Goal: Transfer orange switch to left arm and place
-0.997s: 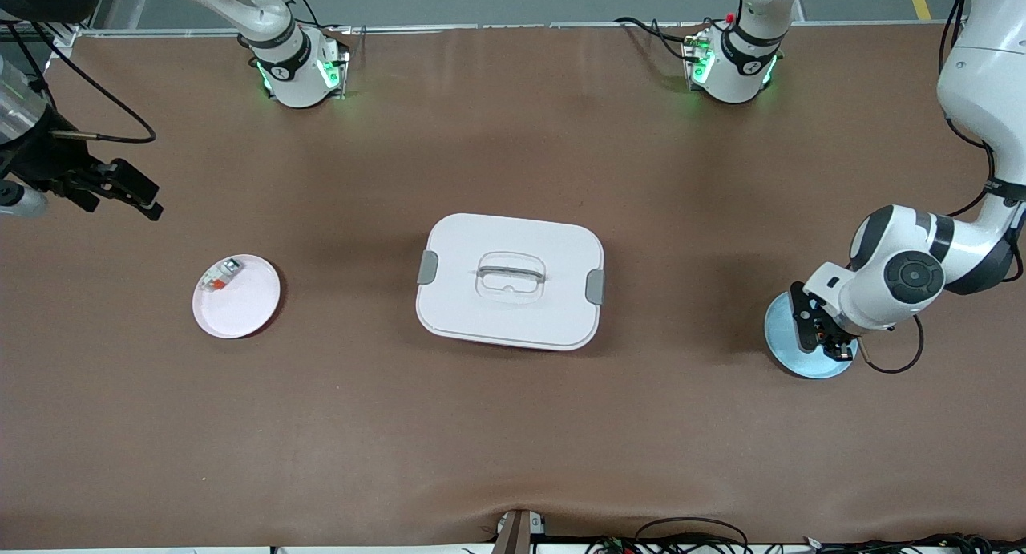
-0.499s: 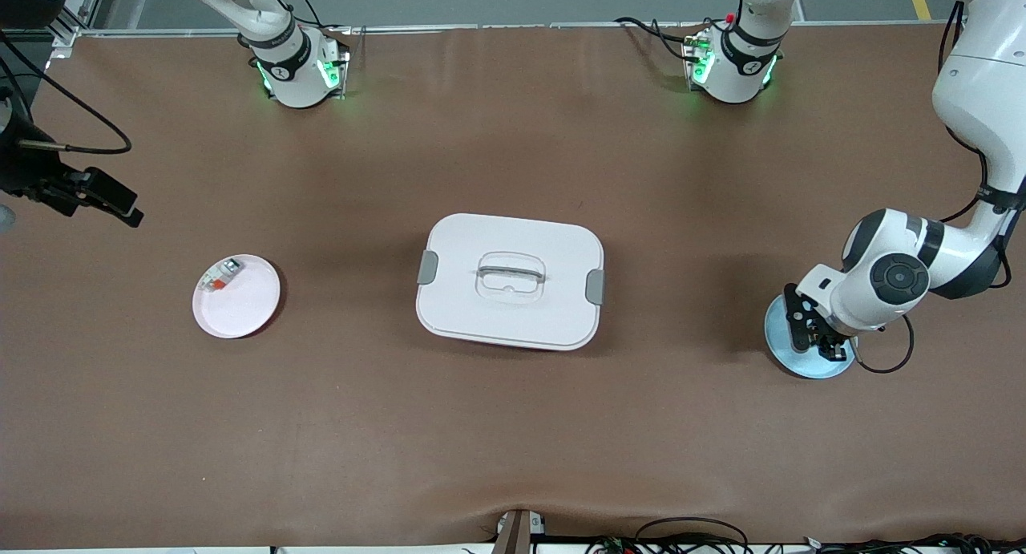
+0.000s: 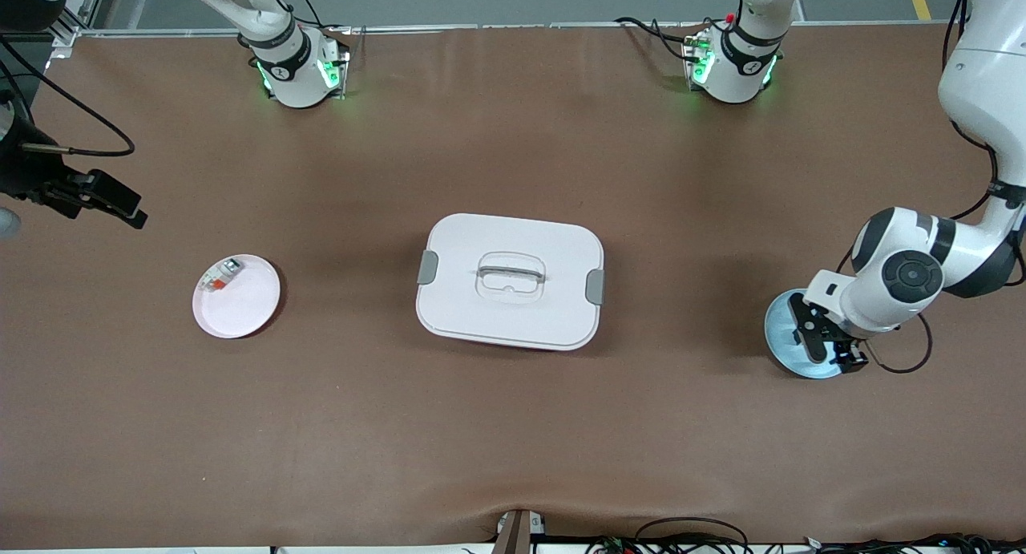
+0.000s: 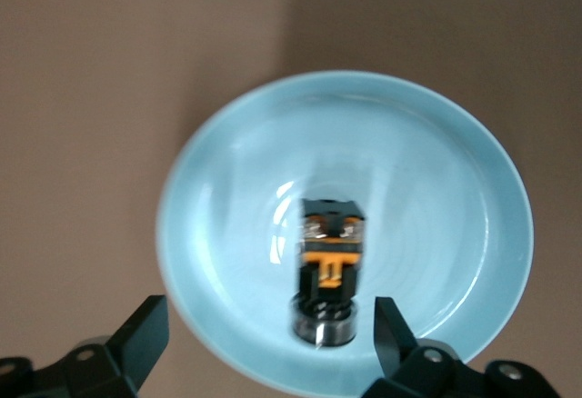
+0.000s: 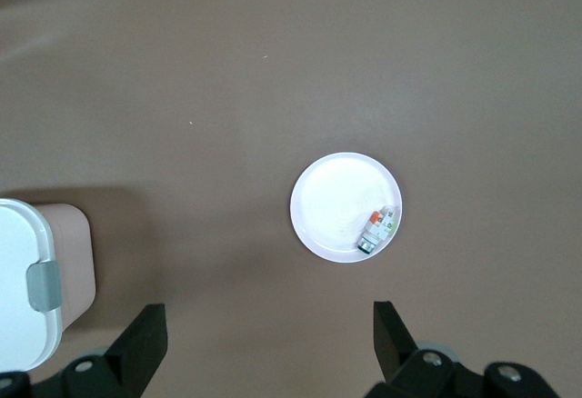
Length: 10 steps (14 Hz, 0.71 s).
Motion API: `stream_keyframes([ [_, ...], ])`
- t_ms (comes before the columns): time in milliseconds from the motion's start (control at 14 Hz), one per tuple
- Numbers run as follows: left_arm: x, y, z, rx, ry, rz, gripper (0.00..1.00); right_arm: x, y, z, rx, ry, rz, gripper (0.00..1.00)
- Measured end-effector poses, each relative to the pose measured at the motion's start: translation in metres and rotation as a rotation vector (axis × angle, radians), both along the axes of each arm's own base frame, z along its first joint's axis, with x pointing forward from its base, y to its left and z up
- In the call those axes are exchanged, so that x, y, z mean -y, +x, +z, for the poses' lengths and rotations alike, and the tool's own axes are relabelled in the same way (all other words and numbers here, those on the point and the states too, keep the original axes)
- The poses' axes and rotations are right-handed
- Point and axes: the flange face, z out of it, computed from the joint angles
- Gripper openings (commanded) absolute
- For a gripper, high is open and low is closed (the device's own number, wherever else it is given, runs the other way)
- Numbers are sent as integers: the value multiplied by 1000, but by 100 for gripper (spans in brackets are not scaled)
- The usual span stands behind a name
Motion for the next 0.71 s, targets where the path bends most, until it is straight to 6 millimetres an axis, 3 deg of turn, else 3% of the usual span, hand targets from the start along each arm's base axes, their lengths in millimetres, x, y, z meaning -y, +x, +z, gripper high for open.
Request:
stream_keyframes([
  [214, 0, 8, 51, 53, -75, 116, 100, -4, 0, 0, -1, -4, 42, 100],
  [499, -7, 17, 100, 89, -157, 236, 100, -3, -1, 0, -4, -12, 114, 100],
  [712, -12, 22, 160, 63, -171, 380, 100, -3, -5, -4, -43, -13, 121, 100],
])
